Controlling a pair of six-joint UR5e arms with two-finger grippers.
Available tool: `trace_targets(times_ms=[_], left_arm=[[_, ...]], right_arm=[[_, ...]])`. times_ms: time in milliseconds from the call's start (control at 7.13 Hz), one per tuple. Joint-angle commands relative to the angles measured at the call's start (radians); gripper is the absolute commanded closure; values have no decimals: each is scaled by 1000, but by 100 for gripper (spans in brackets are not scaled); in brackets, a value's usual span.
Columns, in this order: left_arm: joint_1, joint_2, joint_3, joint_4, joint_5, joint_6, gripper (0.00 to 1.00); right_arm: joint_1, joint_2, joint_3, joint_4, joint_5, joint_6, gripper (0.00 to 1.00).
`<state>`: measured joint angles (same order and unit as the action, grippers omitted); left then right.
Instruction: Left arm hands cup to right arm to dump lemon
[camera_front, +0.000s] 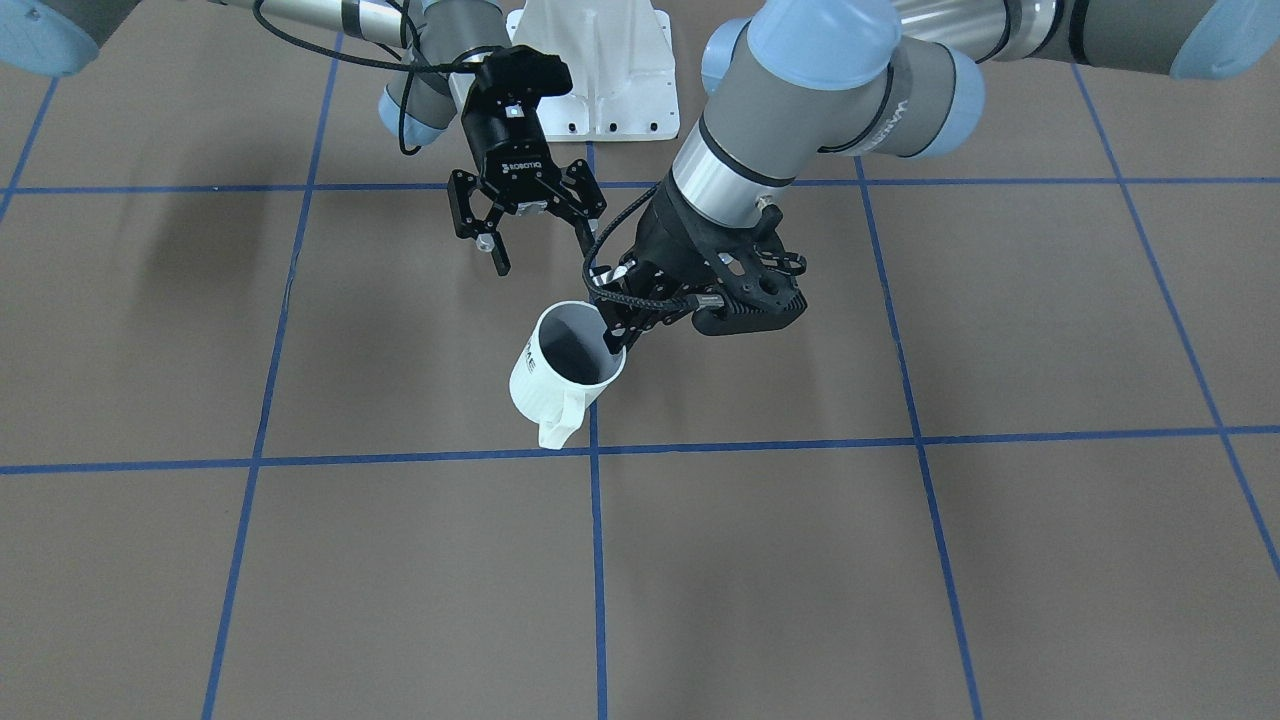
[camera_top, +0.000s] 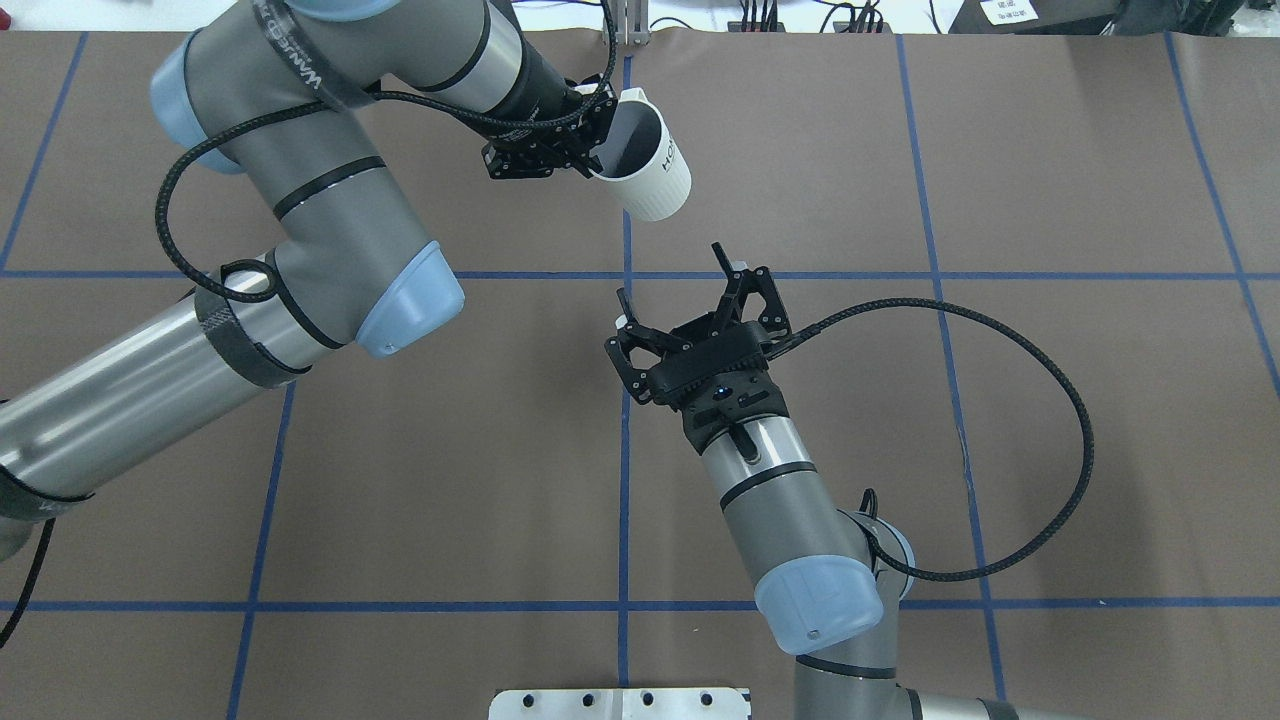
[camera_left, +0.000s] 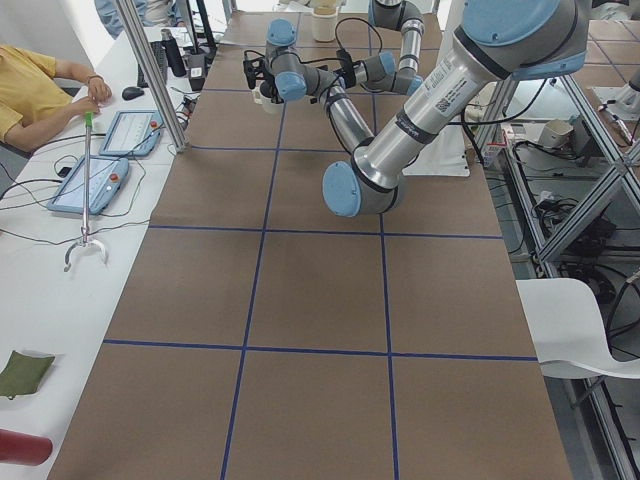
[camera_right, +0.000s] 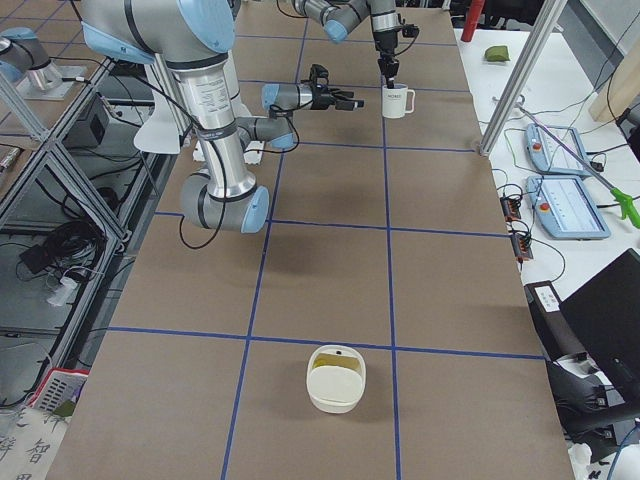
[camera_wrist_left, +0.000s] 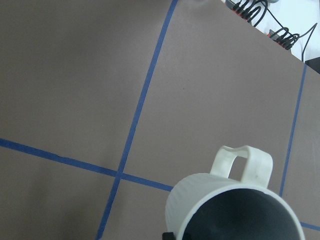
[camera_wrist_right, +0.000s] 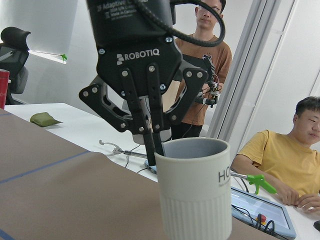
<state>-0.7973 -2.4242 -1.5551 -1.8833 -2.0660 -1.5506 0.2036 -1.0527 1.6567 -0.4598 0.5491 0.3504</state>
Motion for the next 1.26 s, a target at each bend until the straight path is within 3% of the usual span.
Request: trace_targets(times_ms=[0, 280, 701, 841, 1122], left_arm=[[-22, 5, 10, 6, 3, 79, 100], [-51, 26, 46, 7, 1, 147, 100], [-98, 118, 33, 7, -13, 267, 100], [-111, 146, 17, 7, -22, 268, 100], [-137, 268, -86, 9, -49, 299, 100]], right_arm=[[35, -13, 38, -5, 0, 24, 0], [98, -12, 37, -74, 8, 27, 0], [204, 3, 40, -326, 73, 158, 0], [248, 6, 40, -388, 131, 206, 0], [379, 8, 75, -513, 359, 332, 0]])
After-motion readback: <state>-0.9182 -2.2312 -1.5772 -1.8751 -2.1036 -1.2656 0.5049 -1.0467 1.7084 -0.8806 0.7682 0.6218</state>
